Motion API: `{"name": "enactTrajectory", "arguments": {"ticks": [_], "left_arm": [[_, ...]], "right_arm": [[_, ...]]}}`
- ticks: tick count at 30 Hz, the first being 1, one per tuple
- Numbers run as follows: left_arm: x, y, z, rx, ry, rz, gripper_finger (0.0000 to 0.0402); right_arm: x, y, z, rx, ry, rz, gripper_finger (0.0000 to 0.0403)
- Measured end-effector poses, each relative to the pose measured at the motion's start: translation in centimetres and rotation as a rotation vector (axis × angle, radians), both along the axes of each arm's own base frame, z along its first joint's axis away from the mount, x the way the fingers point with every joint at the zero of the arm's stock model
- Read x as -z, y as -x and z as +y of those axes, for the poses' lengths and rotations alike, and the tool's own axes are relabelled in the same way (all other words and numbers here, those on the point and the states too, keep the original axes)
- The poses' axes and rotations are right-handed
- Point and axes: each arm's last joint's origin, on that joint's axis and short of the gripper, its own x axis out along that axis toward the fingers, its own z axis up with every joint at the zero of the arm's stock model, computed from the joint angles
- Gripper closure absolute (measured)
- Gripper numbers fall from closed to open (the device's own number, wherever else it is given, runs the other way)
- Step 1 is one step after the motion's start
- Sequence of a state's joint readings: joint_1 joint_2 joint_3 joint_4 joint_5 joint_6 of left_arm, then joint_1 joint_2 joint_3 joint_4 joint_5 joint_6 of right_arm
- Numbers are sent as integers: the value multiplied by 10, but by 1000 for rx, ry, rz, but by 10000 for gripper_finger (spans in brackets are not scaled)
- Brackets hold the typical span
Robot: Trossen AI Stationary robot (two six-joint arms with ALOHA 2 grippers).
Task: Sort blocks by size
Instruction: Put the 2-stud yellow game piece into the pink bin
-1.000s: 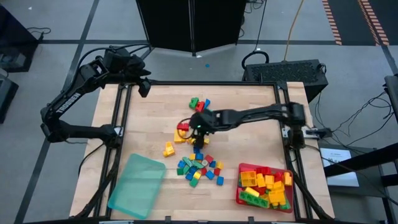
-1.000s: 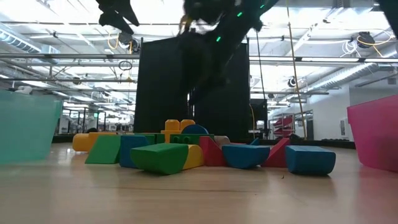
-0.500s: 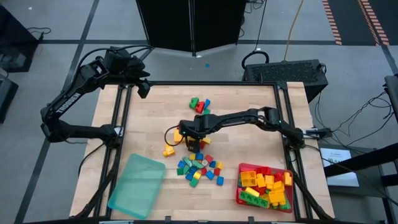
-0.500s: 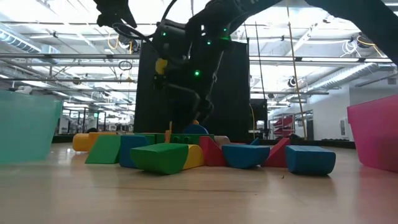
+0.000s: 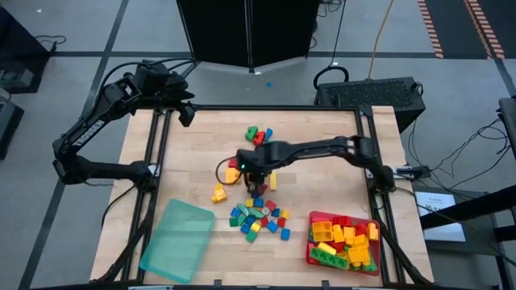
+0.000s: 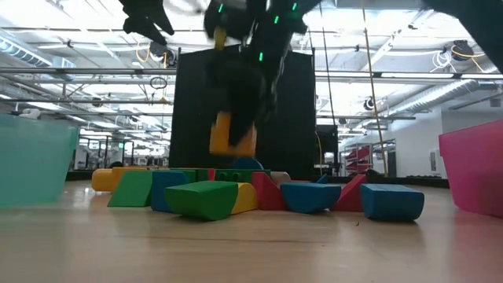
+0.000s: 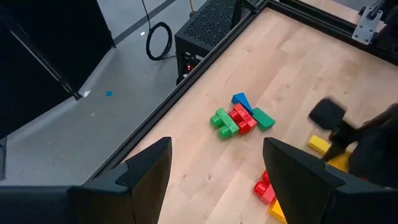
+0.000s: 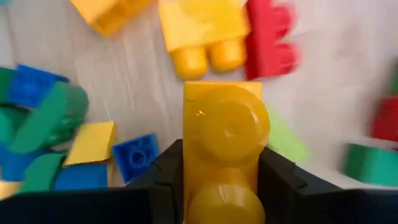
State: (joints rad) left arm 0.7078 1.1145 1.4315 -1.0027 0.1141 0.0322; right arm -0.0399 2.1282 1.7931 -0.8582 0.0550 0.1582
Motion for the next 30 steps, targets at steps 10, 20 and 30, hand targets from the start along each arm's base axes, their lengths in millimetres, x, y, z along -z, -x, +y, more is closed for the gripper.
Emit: {"name": "enactTrajectory", "arguments": {"ticks": [10,20,30], "left_arm": [[0,0,0,0,1,1,146],[0,0,0,1,1,2,146],[0,0,0,1,1,2,146]], "right_arm": [[-109,98,29,190,-37,130,288],[-122,205,141,512,-245,232,288],[-112,220,210,447,-459,272,288]]}}
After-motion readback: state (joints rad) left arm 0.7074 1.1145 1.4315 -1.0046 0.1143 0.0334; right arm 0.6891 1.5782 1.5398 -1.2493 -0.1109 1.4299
